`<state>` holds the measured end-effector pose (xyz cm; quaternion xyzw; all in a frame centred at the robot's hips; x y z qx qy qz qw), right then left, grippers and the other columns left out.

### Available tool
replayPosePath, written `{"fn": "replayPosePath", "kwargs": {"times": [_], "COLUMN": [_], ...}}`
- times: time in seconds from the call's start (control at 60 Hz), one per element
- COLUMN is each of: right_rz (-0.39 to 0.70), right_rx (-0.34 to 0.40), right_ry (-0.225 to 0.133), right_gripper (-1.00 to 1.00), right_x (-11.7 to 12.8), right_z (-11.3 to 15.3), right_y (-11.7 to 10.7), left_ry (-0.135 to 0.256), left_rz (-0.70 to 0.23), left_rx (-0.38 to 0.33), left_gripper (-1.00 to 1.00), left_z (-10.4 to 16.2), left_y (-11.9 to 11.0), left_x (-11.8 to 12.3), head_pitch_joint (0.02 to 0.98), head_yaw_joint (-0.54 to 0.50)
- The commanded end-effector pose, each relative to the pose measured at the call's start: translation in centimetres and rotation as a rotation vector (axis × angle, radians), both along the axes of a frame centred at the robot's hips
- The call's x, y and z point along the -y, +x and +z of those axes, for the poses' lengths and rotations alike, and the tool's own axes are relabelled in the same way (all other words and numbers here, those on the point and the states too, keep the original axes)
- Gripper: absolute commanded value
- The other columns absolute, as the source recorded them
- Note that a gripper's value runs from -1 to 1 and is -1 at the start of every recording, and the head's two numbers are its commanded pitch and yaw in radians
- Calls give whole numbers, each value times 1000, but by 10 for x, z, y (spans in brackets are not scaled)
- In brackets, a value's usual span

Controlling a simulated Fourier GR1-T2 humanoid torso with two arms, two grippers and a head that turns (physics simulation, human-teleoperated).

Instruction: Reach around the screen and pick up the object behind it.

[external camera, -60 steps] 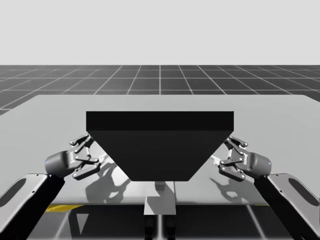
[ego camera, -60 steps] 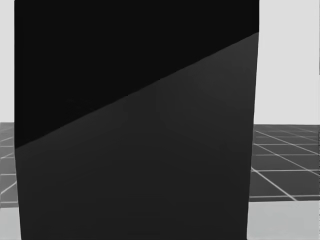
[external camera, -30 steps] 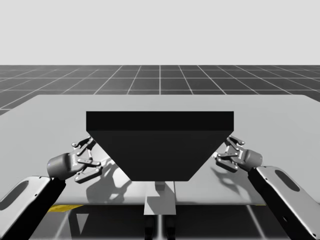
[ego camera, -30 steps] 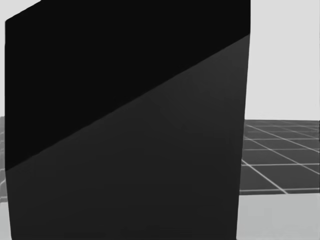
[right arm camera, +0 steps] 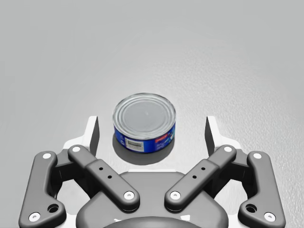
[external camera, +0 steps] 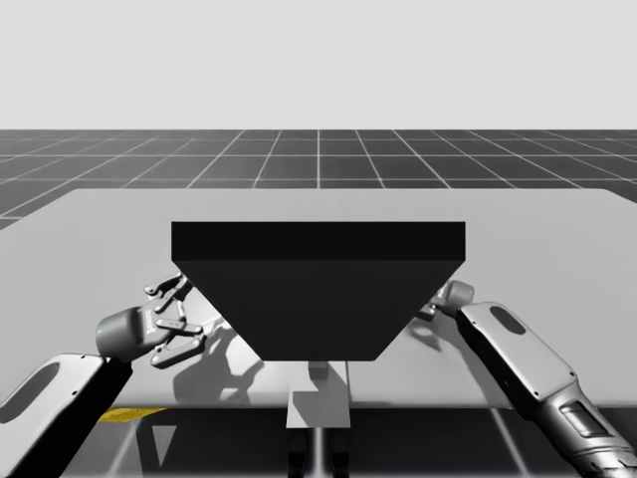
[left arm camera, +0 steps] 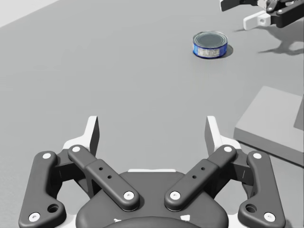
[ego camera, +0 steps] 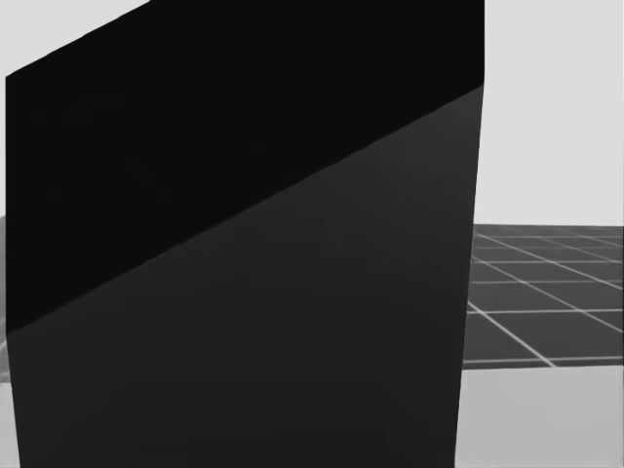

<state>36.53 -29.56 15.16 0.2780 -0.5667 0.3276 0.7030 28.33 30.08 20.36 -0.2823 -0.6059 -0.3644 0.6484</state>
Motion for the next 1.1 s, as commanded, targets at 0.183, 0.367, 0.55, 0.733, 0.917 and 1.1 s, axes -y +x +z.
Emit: {"fn": "replayPosePath", "kwargs": {"times": [0.183, 0.367, 0.55, 0.733, 0.917, 1.1], "right_rz": [119, 156, 178, 169, 144, 122], "right_rx": [-67, -83, -99, -114, -123, -98], "right_ry": [3, -19, -36, -53, -76, -97], "right_gripper": [-1000, -1000, -1000, -1000, -1000, -705], "right_x": [-21, -40, -53, -52, -45, -42], "right_z": [-15, -25, -31, -38, -46, -48], "right_y": [25, 38, 44, 50, 52, 54], "left_ry": [11, 18, 29, 31, 36, 41], "left_rz": [-6, -11, -16, -16, -22, -20], "left_rx": [6, 13, 22, 21, 20, 21], "left_gripper": [-1000, -1000, -1000, -1000, -1000, -1000], "left_z": [-2, -2, -3, -4, -5, -7], "left_y": [-3, -5, -7, -8, -10, -10], "left_x": [2, 3, 3, 2, 2, 3], "head_pitch_joint": [183, 190, 195, 198, 201, 201], "head_yaw_joint": [-97, -95, -94, -92, -93, -96]}}
